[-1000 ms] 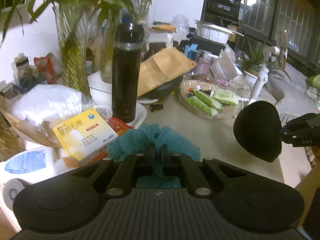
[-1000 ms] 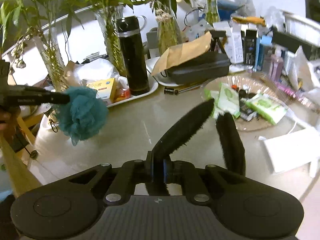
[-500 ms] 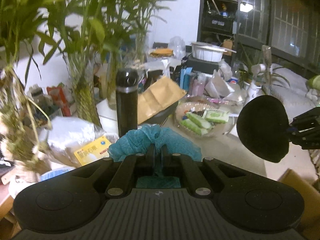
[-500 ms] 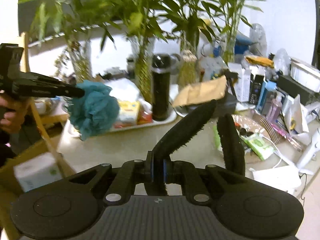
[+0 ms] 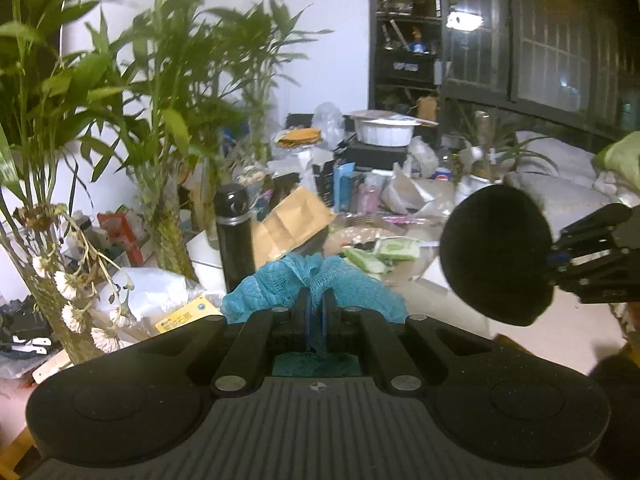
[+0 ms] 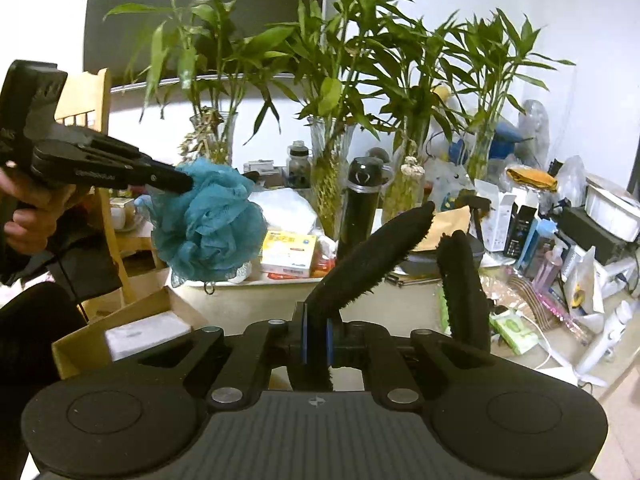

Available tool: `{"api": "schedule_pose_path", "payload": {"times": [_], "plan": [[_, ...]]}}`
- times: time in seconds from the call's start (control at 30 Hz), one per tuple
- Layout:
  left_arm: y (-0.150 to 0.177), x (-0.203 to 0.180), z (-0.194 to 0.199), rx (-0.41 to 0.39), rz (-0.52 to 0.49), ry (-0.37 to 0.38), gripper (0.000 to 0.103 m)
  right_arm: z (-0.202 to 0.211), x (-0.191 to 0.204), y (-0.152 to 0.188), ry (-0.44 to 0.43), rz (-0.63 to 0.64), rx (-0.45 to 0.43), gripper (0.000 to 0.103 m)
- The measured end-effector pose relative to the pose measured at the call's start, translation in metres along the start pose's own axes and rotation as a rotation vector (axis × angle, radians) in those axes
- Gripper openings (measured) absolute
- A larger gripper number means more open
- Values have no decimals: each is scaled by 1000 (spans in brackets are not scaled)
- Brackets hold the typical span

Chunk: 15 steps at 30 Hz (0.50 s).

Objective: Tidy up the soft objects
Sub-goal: 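Carry the pouf into the box and open the left tool while the right tool holds the pad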

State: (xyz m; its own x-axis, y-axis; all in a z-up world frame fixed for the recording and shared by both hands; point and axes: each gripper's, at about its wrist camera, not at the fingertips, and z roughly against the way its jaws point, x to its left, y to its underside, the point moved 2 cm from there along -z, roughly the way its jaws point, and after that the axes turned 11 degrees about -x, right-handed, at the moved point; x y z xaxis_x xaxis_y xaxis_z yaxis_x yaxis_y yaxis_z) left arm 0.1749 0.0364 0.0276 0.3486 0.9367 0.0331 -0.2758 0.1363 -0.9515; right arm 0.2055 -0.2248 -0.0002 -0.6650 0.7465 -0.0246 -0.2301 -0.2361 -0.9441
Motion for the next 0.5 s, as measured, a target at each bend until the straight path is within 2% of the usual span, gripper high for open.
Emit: {"api": "schedule_pose_path", "payload": {"times": [0.2, 0.5], "plan": [[-4, -22, 28, -13, -11, 49, 5, 21, 6, 7, -1, -20, -15, 11], [0, -61, 56, -14, -4, 176, 6, 53, 11, 8, 11, -35, -46, 11]]}}
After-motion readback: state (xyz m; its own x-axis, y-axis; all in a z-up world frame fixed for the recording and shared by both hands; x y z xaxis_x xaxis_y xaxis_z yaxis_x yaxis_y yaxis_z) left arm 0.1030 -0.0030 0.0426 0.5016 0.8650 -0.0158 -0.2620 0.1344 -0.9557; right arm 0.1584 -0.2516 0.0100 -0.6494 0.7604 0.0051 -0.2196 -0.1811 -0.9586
